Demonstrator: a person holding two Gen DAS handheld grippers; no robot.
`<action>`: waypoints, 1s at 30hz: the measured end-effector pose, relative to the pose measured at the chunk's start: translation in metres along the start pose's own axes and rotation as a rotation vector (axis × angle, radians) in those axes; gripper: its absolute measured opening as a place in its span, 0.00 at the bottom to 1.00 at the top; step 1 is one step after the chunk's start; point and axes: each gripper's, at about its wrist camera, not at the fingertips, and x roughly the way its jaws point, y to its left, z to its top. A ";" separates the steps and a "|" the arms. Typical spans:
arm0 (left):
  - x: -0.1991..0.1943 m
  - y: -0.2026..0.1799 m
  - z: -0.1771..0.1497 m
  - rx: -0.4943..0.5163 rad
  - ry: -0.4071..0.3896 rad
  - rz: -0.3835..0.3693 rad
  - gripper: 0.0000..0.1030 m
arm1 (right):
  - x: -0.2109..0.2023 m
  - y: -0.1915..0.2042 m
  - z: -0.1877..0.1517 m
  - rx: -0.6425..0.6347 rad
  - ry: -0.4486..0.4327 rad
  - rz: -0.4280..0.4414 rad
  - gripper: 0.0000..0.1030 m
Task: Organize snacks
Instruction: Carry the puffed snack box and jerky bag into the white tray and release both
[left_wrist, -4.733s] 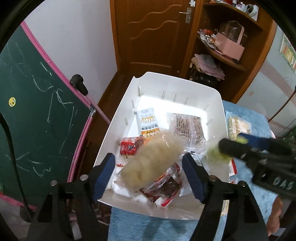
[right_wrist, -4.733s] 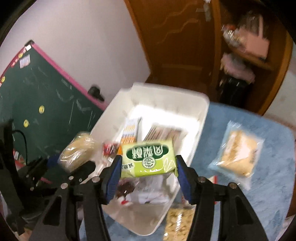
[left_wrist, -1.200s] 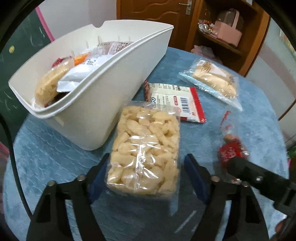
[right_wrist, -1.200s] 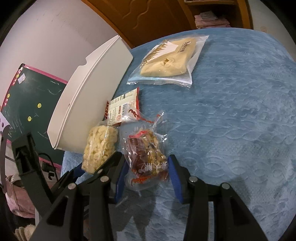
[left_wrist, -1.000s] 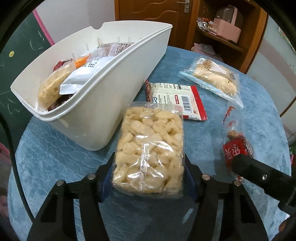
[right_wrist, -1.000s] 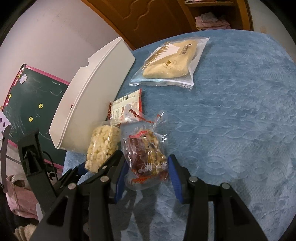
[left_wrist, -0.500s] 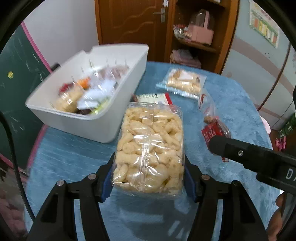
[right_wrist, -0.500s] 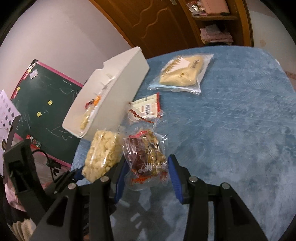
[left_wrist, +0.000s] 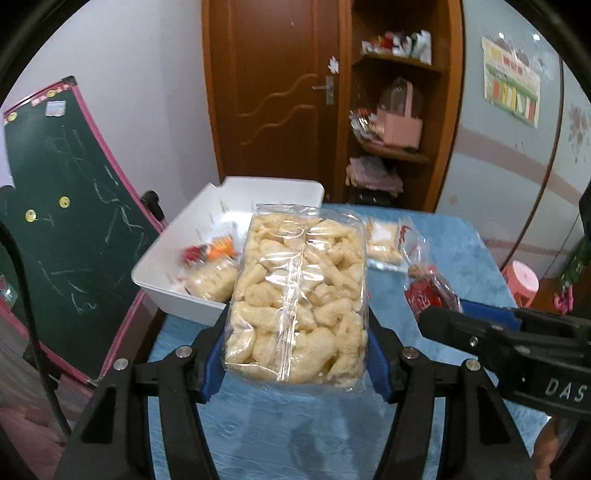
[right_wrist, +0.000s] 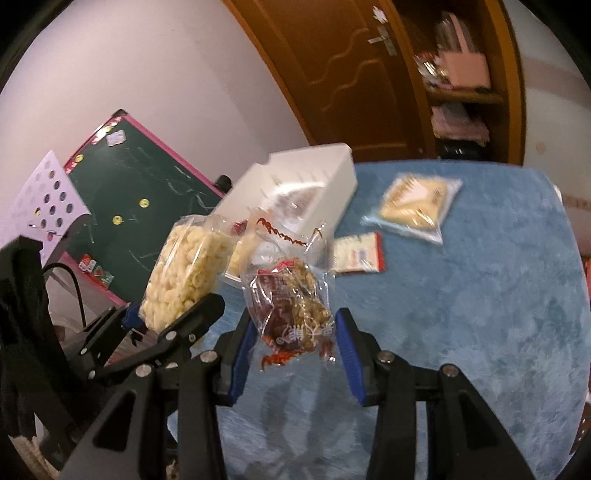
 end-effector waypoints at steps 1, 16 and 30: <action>-0.004 0.005 0.003 -0.006 -0.008 0.000 0.59 | -0.002 0.008 0.003 -0.015 -0.009 0.003 0.42; -0.022 0.105 0.070 -0.052 -0.073 0.094 0.60 | -0.003 0.077 0.053 -0.096 -0.035 0.032 0.42; 0.049 0.158 0.179 -0.025 0.010 0.053 0.60 | 0.046 0.097 0.168 -0.088 -0.050 -0.061 0.43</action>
